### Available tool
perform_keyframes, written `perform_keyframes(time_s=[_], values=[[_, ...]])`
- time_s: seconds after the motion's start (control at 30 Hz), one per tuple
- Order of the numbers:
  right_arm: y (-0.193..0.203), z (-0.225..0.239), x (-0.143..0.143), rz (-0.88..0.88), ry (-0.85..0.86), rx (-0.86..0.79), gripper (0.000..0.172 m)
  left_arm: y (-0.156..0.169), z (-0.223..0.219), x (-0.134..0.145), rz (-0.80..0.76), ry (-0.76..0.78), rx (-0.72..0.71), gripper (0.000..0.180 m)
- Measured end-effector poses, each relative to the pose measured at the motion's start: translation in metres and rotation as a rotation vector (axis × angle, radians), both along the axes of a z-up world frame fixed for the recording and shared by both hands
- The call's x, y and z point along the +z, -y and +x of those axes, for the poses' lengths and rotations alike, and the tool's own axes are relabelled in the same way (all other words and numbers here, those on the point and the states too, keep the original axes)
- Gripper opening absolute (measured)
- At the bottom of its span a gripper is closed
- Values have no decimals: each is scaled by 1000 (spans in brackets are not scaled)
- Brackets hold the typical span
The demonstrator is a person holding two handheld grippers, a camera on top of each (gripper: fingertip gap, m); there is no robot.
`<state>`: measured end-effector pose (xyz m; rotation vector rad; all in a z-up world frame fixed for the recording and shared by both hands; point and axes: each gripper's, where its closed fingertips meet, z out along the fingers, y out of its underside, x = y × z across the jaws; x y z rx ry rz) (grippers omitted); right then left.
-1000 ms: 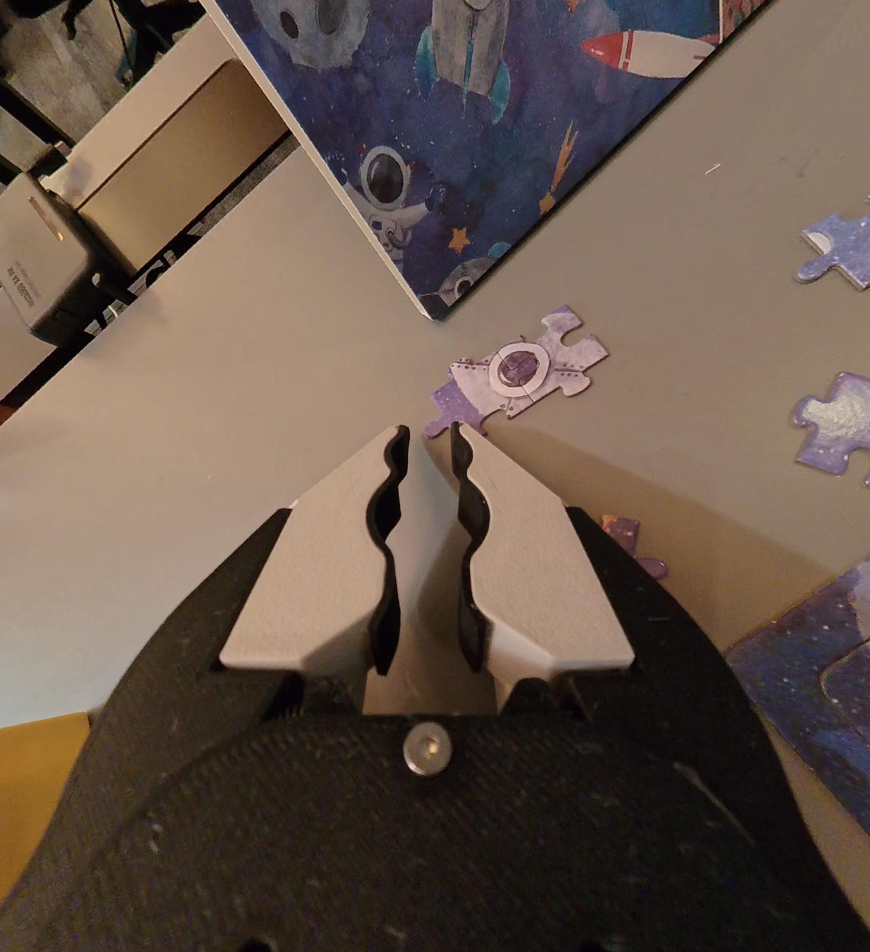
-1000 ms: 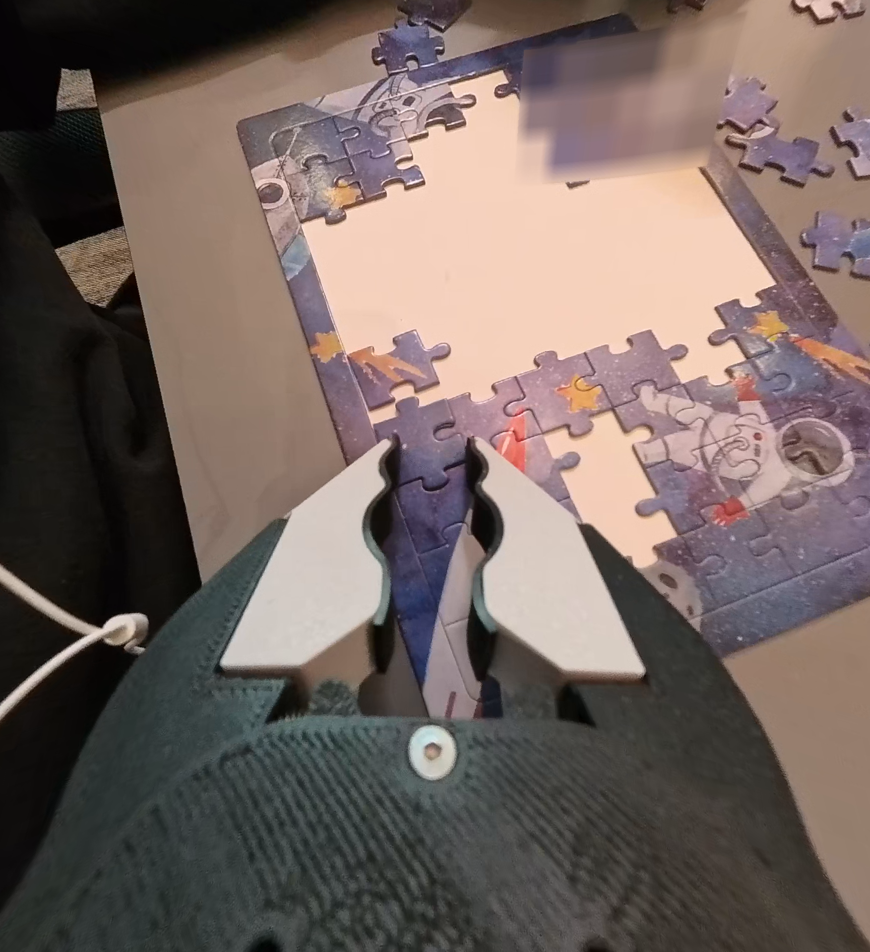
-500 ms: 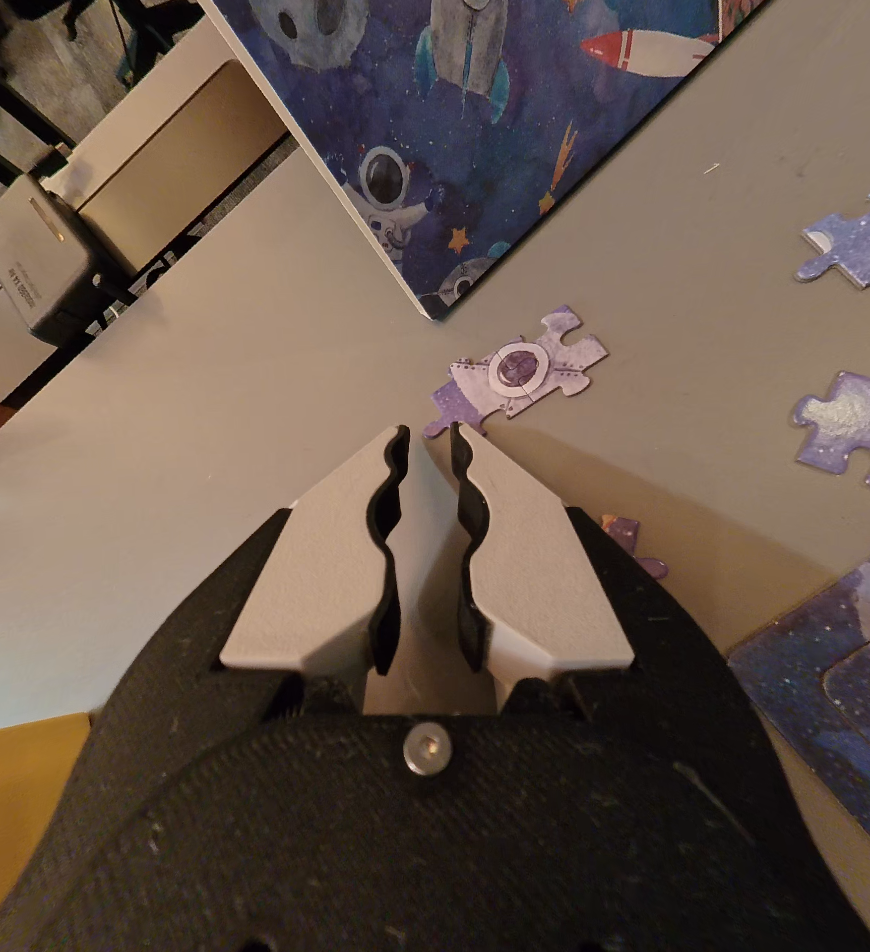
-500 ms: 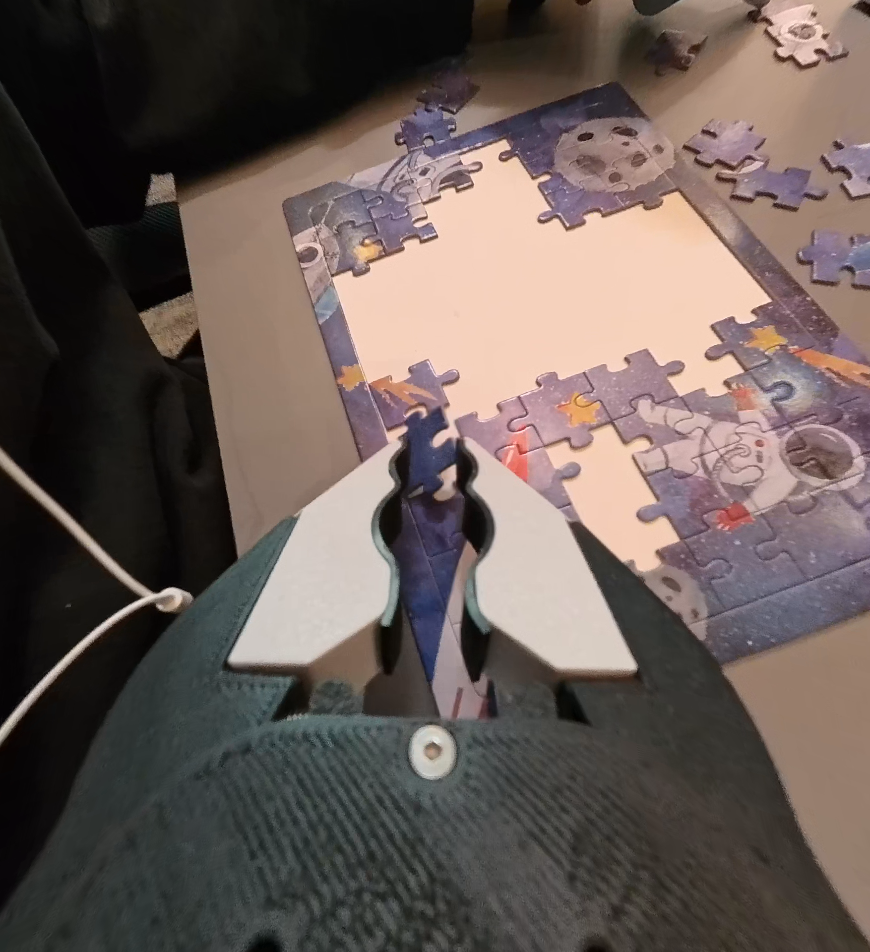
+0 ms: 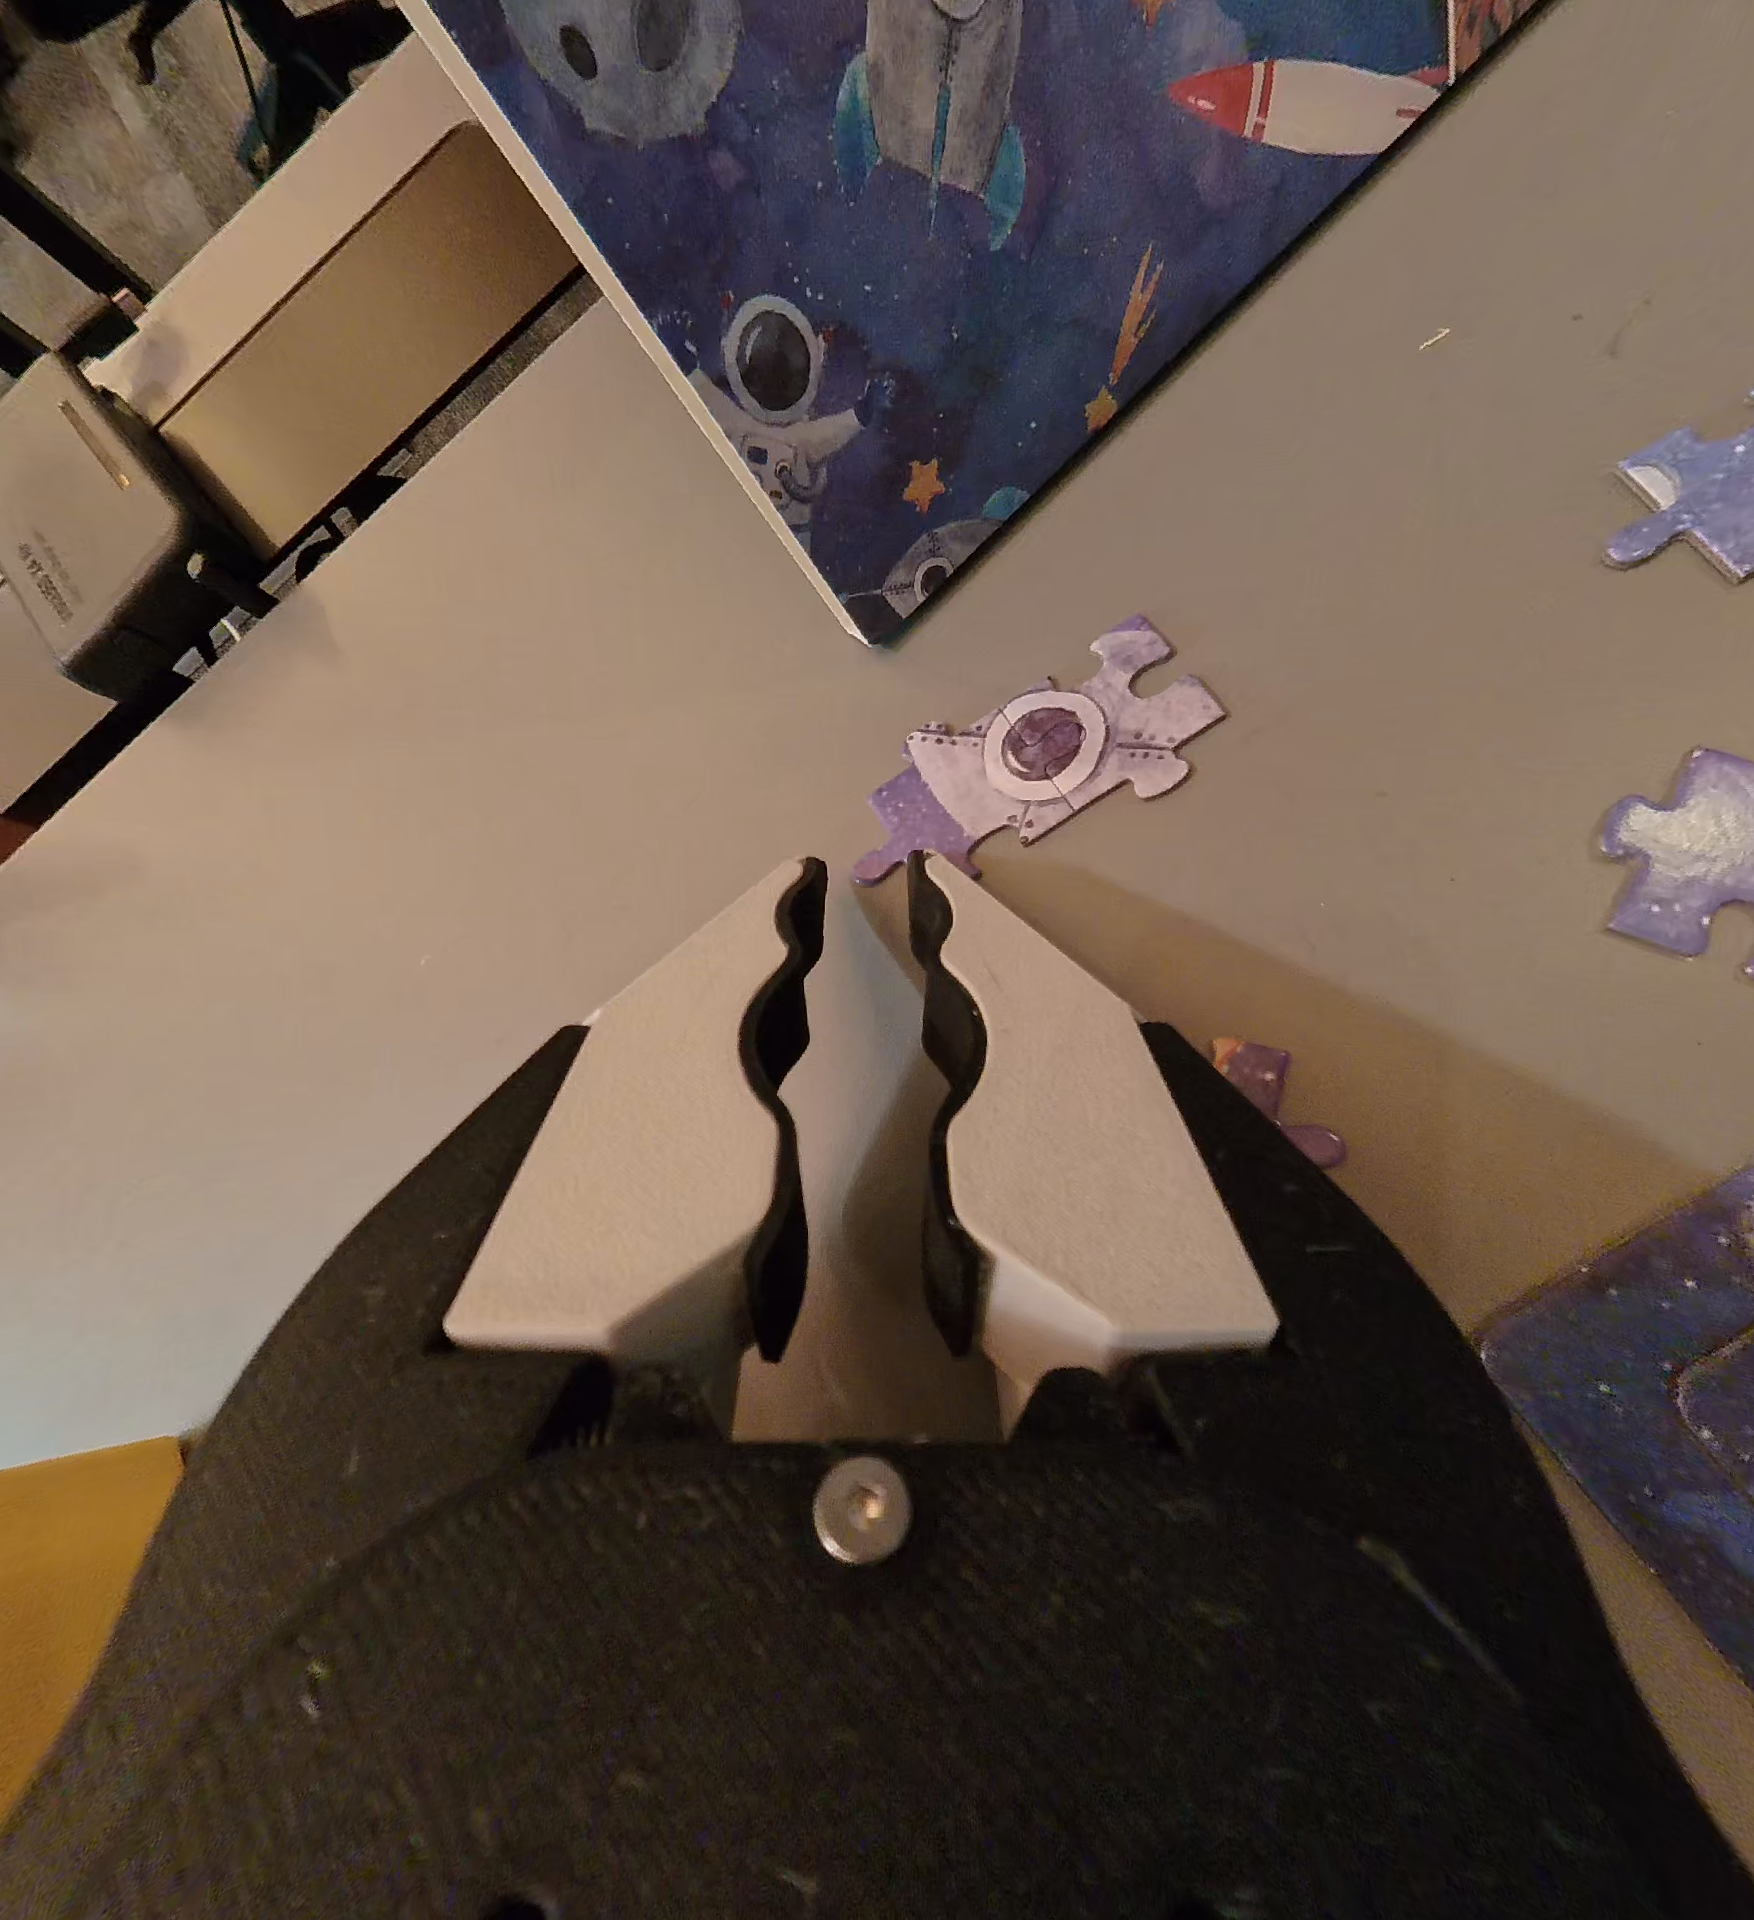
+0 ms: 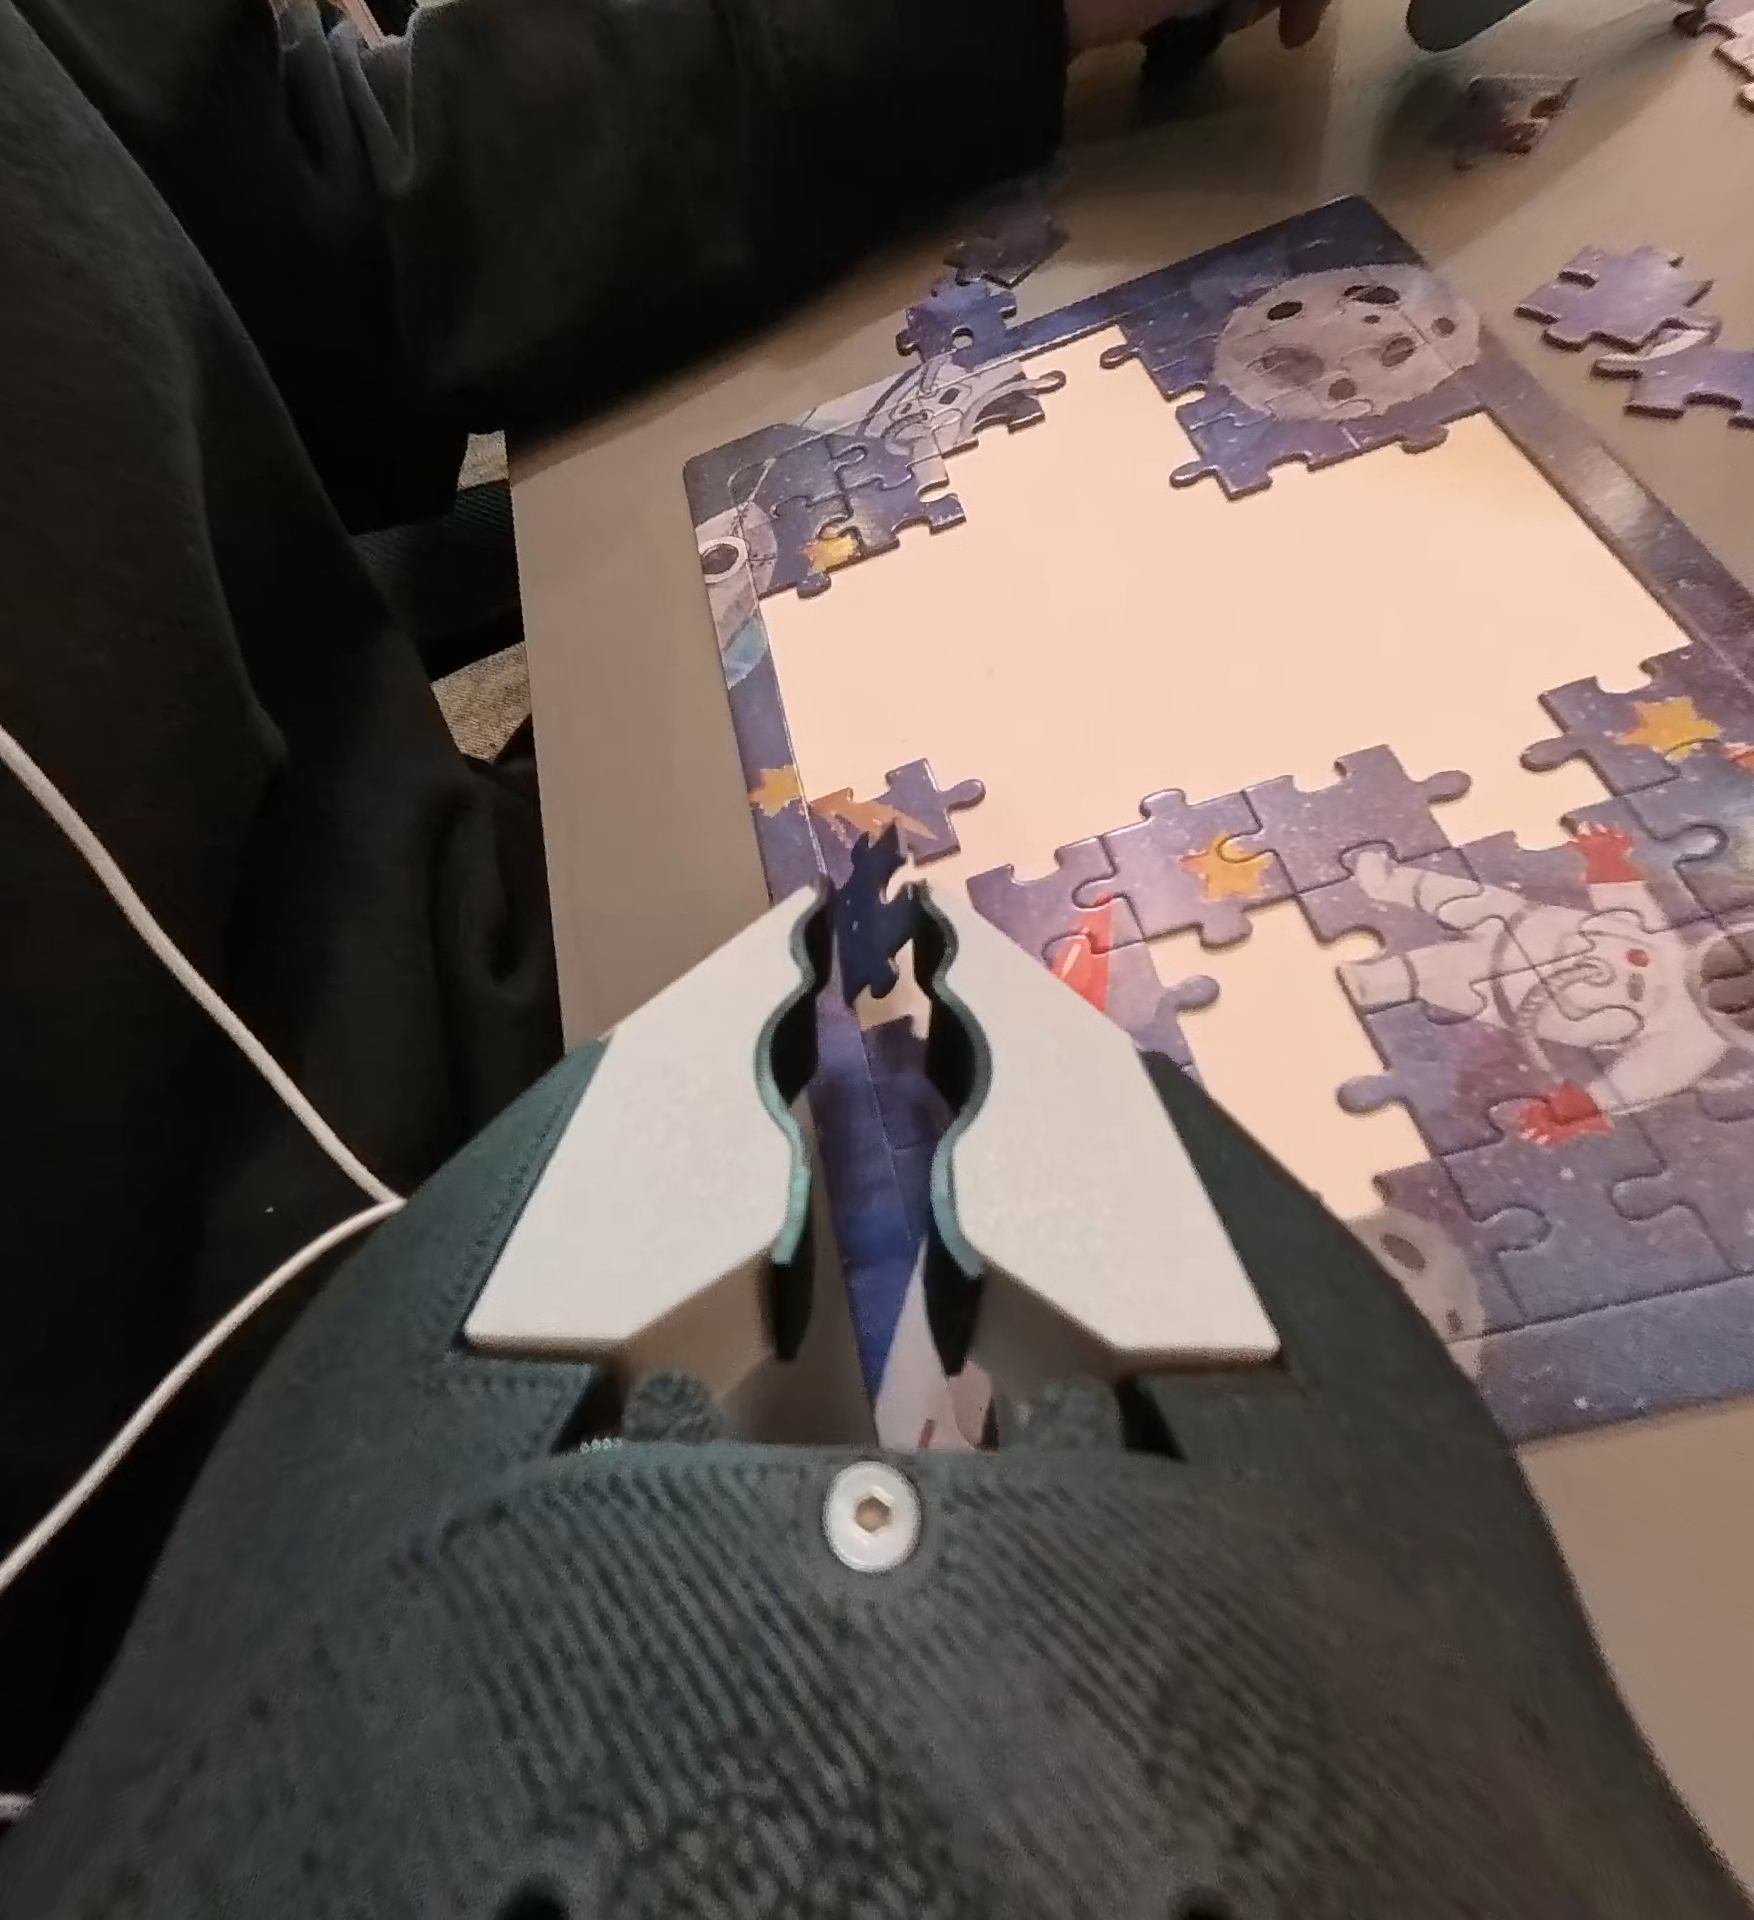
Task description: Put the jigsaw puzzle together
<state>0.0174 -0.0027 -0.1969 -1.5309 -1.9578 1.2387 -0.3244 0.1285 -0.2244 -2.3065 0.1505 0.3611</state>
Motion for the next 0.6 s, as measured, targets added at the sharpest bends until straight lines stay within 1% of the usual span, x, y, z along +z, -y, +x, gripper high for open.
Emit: perform_keyframes(time_s=[0.13,0.33,0.5,0.6], values=[[5,0,4,-25,-13,24,6,0,0,0,0,-1,0,17],[11,0,5,-30,-12,45,5,0,0,0,0,-3,-1,17],[9,-2,4,-8,-8,33,5,0,0,0,0,-6,-2,16],[12,0,5,-43,-1,54,3,0,0,0,0,-7,-2,16]])
